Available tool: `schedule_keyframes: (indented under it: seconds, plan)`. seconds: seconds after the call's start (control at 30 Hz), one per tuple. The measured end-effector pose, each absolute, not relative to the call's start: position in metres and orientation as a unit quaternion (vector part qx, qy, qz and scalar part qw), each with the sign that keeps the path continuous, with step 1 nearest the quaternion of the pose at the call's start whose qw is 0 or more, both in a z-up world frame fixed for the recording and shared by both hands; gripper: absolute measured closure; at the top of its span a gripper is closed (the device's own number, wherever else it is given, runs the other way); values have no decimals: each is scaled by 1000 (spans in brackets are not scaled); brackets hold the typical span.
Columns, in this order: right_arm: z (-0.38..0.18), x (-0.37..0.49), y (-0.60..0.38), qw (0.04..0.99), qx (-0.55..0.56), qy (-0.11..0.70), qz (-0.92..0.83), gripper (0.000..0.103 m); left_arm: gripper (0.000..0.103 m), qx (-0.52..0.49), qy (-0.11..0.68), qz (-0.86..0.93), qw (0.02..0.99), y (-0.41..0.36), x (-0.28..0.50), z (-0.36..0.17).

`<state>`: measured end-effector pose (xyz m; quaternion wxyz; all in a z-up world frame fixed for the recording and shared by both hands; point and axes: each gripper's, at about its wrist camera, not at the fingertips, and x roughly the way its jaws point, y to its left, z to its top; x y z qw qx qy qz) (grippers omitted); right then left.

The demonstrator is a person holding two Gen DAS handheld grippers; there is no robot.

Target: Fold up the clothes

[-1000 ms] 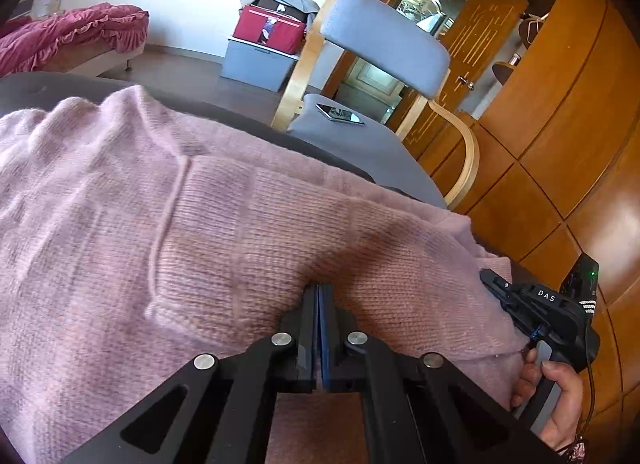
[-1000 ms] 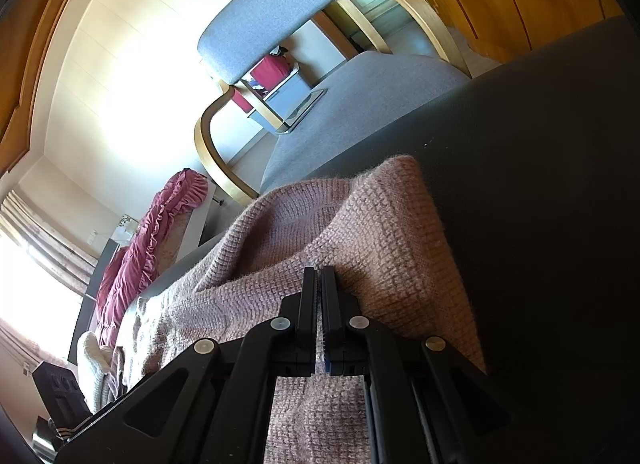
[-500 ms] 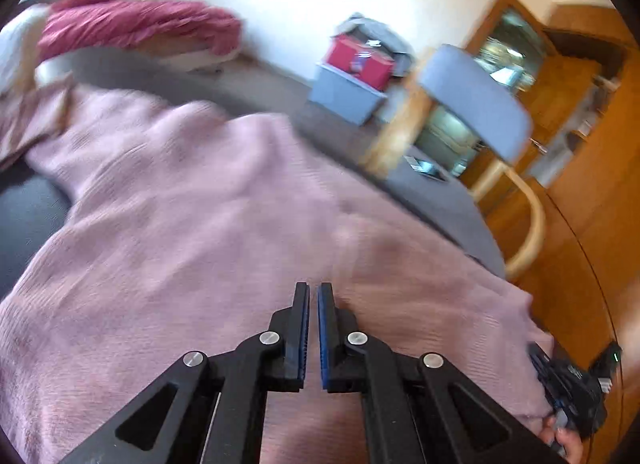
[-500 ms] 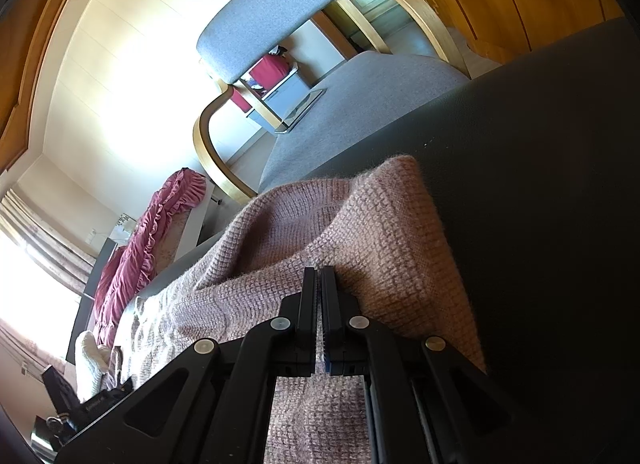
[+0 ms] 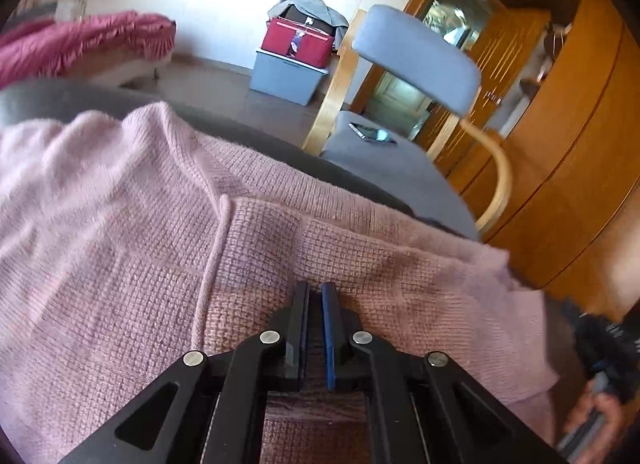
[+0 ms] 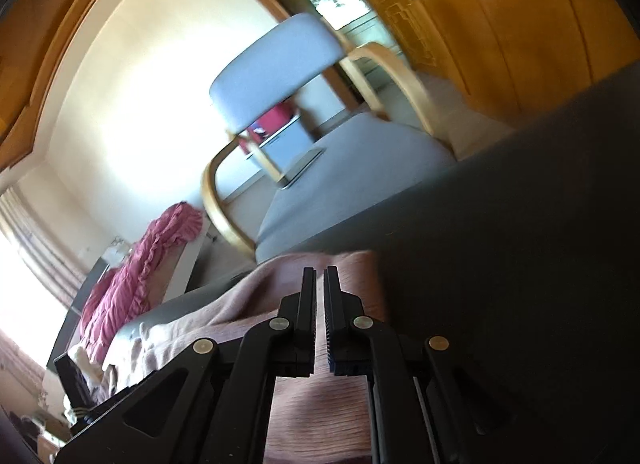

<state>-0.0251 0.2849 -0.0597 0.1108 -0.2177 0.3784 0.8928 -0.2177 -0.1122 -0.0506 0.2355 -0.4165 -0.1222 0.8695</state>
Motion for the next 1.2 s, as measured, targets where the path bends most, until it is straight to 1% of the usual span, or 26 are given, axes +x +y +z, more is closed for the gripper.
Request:
schedule_keyframes:
  seconds: [0.07, 0.1, 0.13, 0.17, 0.2, 0.23, 0.33, 0.47, 0.57, 0.67, 0.73, 0.77, 0.83, 0.93, 1.0, 1.07, 1.2]
  plan:
    - [-73, -33, 287, 79, -226, 409, 881, 97, 98, -416, -124, 869, 237, -114, -218, -50]
    - [-79, -41, 284, 66, -239, 406, 879, 97, 98, -416, -123, 869, 237, -114, -218, -49]
    - [-83, -49, 279, 67, -258, 392, 881, 97, 98, -416, -122, 869, 237, -114, -218, -49]
    - [-89, -57, 275, 88, -287, 371, 879, 100, 98, -416, -122, 870, 237, -114, -218, -48]
    - [-94, -60, 276, 98, -298, 373, 873, 102, 98, -416, -123, 869, 237, -116, -218, -48]
    - [-98, -57, 281, 101, -291, 390, 868, 103, 98, -416, -124, 869, 239, -117, -219, -49]
    - [-105, -44, 293, 106, -265, 434, 855, 103, 98, -416, -124, 868, 241, -114, -219, -52]
    - [-100, -47, 282, 124, -271, 407, 863, 103, 98, -415, -127, 868, 241, -114, -217, -53]
    - [-100, -48, 280, 120, -272, 408, 863, 103, 98, -405, -108, 880, 222, -101, -204, -38]
    - [-101, -48, 281, 117, -270, 416, 861, 103, 98, -399, -112, 865, 284, -69, -184, -21]
    - [-101, -44, 284, 118, -270, 414, 861, 103, 97, -405, -104, 841, 343, -32, -169, -11]
    - [-102, -44, 285, 118, -270, 414, 861, 103, 95, -407, -100, 828, 373, -13, -162, -7]
    - [-103, -44, 286, 117, -270, 415, 861, 103, 95, -416, -89, 805, 414, 25, -152, -8]
    - [-103, -44, 286, 115, -268, 419, 860, 103, 95, -461, -95, 758, 452, 69, -145, -31]
    - [-104, -44, 287, 112, -267, 423, 859, 103, 95, -519, -128, 715, 450, 82, -153, -61]
    - [-104, -45, 288, 110, -265, 427, 858, 103, 102, -542, -166, 697, 440, 73, -158, -82]
    - [-103, -46, 287, 109, -265, 428, 857, 103, 102, -502, -70, 724, 468, 66, -140, -70]
